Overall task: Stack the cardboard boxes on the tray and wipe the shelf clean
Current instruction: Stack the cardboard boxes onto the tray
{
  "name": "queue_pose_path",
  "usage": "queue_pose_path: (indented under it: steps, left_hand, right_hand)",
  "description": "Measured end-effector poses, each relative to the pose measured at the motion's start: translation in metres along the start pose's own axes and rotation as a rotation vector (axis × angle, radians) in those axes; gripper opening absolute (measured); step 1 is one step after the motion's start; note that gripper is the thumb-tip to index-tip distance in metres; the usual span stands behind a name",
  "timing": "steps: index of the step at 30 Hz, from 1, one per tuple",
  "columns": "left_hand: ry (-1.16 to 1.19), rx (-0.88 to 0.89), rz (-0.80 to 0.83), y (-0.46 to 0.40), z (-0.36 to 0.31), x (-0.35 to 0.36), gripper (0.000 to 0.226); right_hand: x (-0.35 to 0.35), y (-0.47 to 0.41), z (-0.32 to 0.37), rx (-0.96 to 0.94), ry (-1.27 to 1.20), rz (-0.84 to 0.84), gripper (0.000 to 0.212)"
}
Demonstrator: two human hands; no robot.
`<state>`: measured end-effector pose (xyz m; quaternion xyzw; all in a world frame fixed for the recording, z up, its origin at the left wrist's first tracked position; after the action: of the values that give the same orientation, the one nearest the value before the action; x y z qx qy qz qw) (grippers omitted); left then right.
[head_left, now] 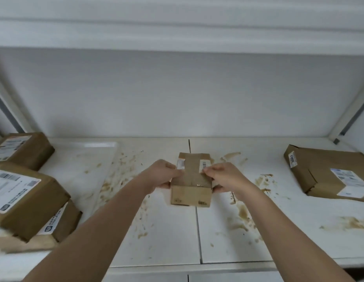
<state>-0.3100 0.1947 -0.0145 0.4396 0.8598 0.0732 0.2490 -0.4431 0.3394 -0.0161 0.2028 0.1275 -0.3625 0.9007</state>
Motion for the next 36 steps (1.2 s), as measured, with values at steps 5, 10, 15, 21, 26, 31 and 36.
queue_pose_path:
  steps: [5,10,15,21,26,31,36]
  left_hand:
    - [0.114,0.068,-0.108,0.009,-0.061,-0.037,0.04]
    - [0.214,0.139,-0.106,0.015,-0.095,-0.058,0.057]
    - [0.271,0.177,-0.087,0.018,-0.101,-0.064,0.061]
    - [0.22,0.178,-0.059,0.023,-0.102,-0.068,0.065]
    - [0.18,0.17,-0.034,0.027,-0.101,-0.069,0.063]
    - [0.16,0.17,-0.036,0.028,-0.099,-0.069,0.065]
    - [0.132,0.174,-0.034,0.03,-0.101,-0.067,0.063]
  right_hand:
    - [-0.023,0.002,0.042,-0.213,-0.02,0.006,0.047]
    - [-0.045,-0.001,0.068,-0.33,-0.194,-0.01,0.056]
    - [-0.053,-0.004,0.085,-0.3,-0.248,-0.091,0.043]
    - [-0.049,-0.002,0.092,-0.059,-0.223,-0.125,0.032]
    - [-0.05,0.001,0.093,0.033,-0.225,-0.124,0.03]
    - [-0.051,0.004,0.095,0.032,-0.201,-0.12,0.025]
    - [-0.052,0.007,0.092,0.038,-0.198,-0.131,0.024]
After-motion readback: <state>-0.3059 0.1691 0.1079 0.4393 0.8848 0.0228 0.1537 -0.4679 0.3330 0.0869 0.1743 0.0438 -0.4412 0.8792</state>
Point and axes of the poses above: each hand's wrist, its own y-axis away from the middle knuckle, its own x-axis out of the palm, z = x × y, the point moved 5 cm from there along -y, towards the middle knuckle, and after that the axes turned 4 degrees about -z, right-handed, at the moved point
